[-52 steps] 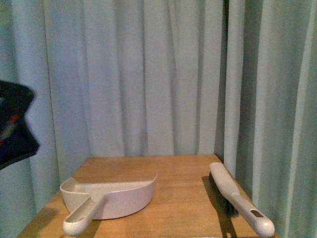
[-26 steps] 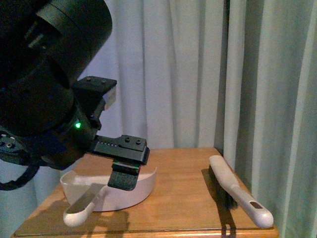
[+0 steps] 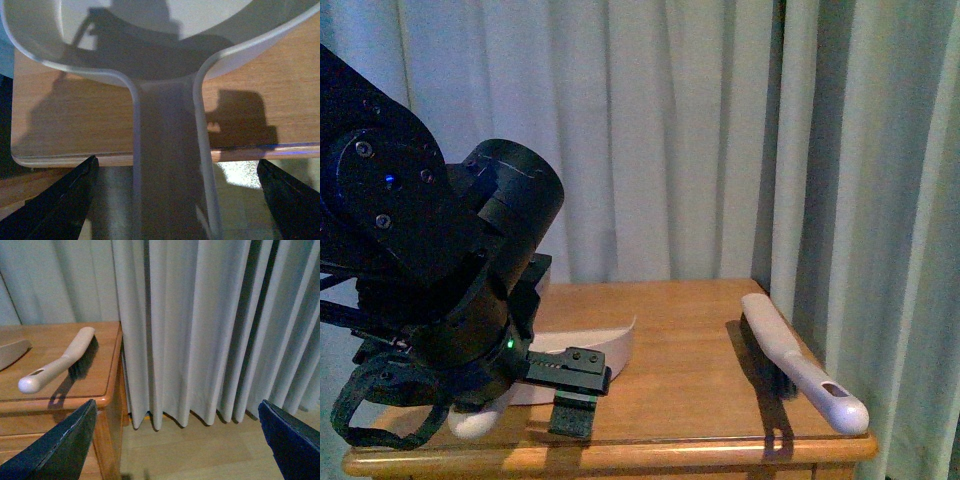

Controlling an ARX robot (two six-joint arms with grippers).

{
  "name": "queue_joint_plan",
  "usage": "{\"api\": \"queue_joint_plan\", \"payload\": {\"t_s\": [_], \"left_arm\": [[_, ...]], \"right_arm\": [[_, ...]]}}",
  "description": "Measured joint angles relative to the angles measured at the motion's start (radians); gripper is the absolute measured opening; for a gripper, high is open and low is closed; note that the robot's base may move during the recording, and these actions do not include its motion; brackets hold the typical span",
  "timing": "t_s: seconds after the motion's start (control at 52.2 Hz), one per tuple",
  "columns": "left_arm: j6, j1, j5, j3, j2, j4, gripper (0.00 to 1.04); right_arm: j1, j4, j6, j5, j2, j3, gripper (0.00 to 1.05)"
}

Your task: Clean up trash

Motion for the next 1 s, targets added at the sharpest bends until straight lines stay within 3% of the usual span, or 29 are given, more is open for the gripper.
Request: {"api": "queue_joint_plan", "payload": {"t_s": [0.115, 0.498, 0.727, 0.881, 0.995], "left_arm": [[0.000, -0.005, -0.009, 0.000, 0.004, 0.011, 0.92], [0.009, -0.008, -0.047, -0.013, 0.006, 0.045, 0.28], [0.066, -0.012, -0.082, -0.058, -0.052, 0.138, 0.27], [0.156, -0.019, -0.118, -0.129, -0.164, 0.310, 0.27], [0.277, -0.023, -0.133, -0.257, -0.338, 0.525, 0.27]], "right_arm": [[0.000, 0.000, 0.000, 0.000, 0.000, 0.000, 0.97], [0.000, 0.000, 0.000, 0.000, 0.000, 0.000, 0.97], [0.000, 0.000, 0.000, 0.000, 0.000, 0.000, 0.97], [0.000, 0.000, 0.000, 0.000, 0.000, 0.000, 0.97], [0.000, 0.000, 0.000, 0.000, 0.000, 0.000, 0.97]]}}
